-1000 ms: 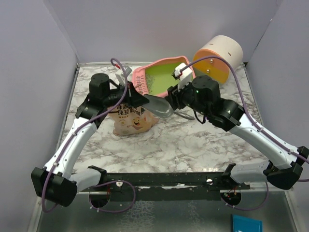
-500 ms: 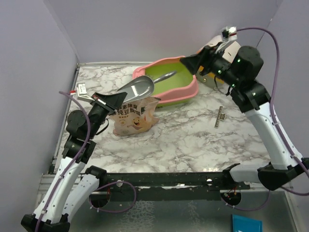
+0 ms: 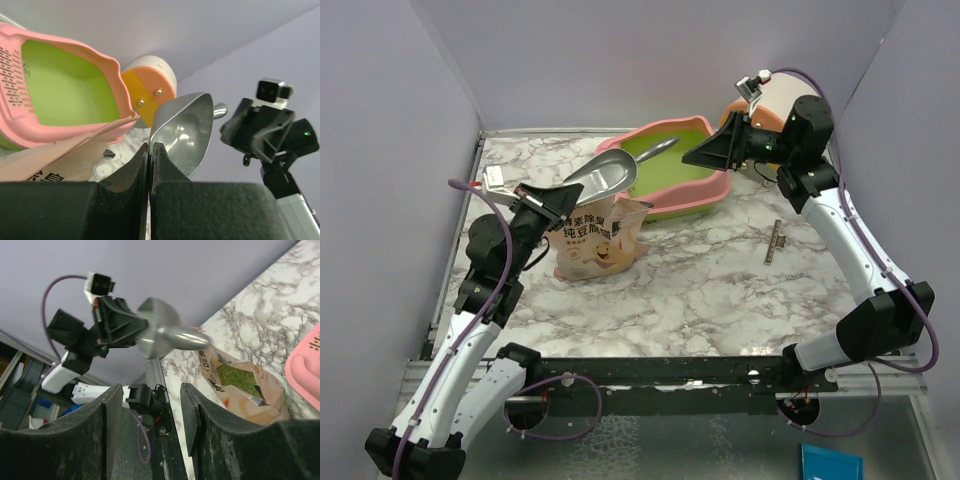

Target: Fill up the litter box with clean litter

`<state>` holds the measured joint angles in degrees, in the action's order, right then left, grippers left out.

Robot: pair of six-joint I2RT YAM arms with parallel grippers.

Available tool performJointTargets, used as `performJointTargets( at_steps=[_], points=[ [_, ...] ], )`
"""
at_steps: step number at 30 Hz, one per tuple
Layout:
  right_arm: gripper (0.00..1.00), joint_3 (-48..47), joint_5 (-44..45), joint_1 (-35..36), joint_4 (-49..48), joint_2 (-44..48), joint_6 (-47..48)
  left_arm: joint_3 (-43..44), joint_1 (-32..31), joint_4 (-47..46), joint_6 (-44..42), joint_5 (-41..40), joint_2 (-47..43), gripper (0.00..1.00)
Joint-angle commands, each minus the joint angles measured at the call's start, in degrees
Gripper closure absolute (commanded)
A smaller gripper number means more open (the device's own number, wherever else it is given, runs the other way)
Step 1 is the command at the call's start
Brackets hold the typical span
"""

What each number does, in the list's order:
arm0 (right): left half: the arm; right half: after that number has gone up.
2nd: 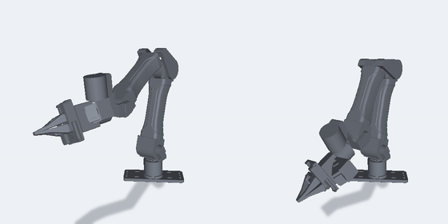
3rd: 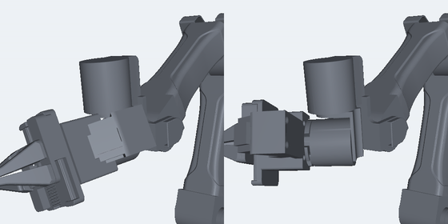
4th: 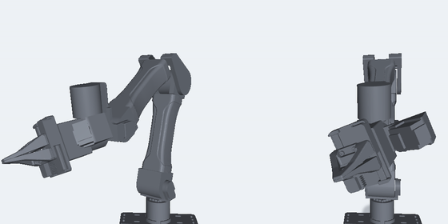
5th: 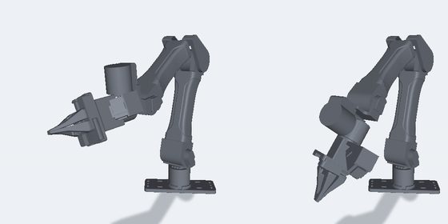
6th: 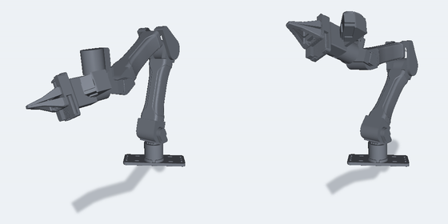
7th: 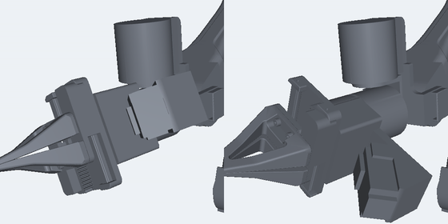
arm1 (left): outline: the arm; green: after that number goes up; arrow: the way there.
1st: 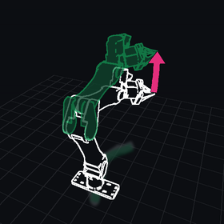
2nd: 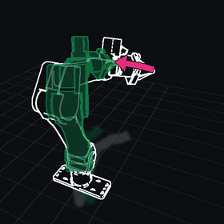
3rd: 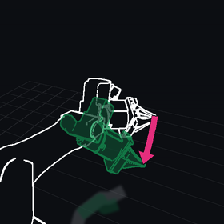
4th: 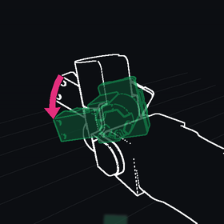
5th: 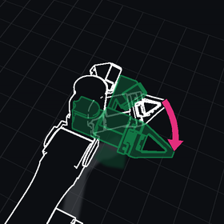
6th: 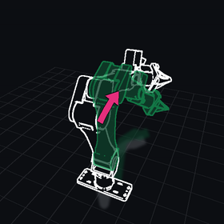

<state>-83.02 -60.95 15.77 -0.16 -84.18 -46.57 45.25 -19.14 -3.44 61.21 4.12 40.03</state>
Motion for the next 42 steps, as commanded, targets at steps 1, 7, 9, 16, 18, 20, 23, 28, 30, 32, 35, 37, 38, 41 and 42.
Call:
performJointTargets(
  at_steps=[1, 7, 9, 16, 18, 20, 23, 28, 30, 32, 35, 37, 38, 41, 42],
  points=[
    [0.49, -1.0, -6.2, 0.0, -5.5, 3.4, -0.7, -0.3, -0.1, -5.6, 1.8, 3.2, 1.1, 1.00],
    [0.47, -1.9, -5.6, 0.0, -3.9, 1.6, 0.4, -0.1, -0.1, -7.5, 2.5, 5.7, 2.7, 1.00],
    [0.47, -2.2, -4.8, 0.0, -2.5, 0.9, 1.6, 0.2, -0.1, -8.0, 2.4, 6.2, 2.9, 1.00],
    [0.42, -3.3, -3.8, 0.0, -1.5, -1.2, 2.6, 0.5, -0.1, -7.9, 2.1, 7.2, 2.5, 1.00],
    [0.42, -3.4, -4.0, 0.0, -2.2, -1.8, 2.4, 0.5, -0.1, -8.1, 2.2, 8.0, 2.8, 1.00],
    [0.42, -3.4, -4.3, 0.0, -3.4, -2.3, 1.8, 0.5, -0.1, -7.9, 2.2, 8.8, 3.4, 1.00],
    [0.43, -3.3, -5.3, 0.0, -5.2, -2.5, 0.8, 0.2, -0.1, -8.1, 2.2, 9.2, 3.9, 1.00],
    [0.46, -3.0, -6.0, 0.0, -5.7, -2.9, 0.8, -0.2, -0.2, -9.8, 2.7, 10.5, 5.5, 1.00],
    [0.50, -3.0, -7.0, 0.1, -5.9, -3.2, 0.7, -0.4, -0.1, -10.3, 2.8, 10.2, 5.7, 1.00],
    [0.52, -2.6, -7.2, 0.3, -6.0, -3.3, 0.7, -0.3, -0.1, -10.6, 2.8, 10.3, 6.3, 1.00],
    [0.53, -2.2, -7.3, 0.7, -6.0, -3.5, 1.0, 0.0, -0.2, -11.0, 2.7, 10.5, 7.2, 1.00],
    [0.53, -2.0, -7.5, 1.1, -5.9, -3.8, 1.2, -0.1, -0.2, -11.4, 2.7, 10.3, 7.6, 1.00],
    [0.53, -2.0, -7.5, 1.4, -5.9, -4.0, 1.4, 0.0, -0.3, -11.5, 2.7, 10.3, 7.9, 1.00],
    [0.54, -2.1, -7.5, 2.2, -5.9, -4.3, 1.7, 0.2, -0.5, -11.8, 2.7, 10.5, 8.5, 1.00],
    [0.54, -2.2, -7.5, 2.3, -6.0, -4.5, 1.8, 0.1, -0.5, -11.9, 2.5, 10.3, 8.6, 1.00]
  ],
)
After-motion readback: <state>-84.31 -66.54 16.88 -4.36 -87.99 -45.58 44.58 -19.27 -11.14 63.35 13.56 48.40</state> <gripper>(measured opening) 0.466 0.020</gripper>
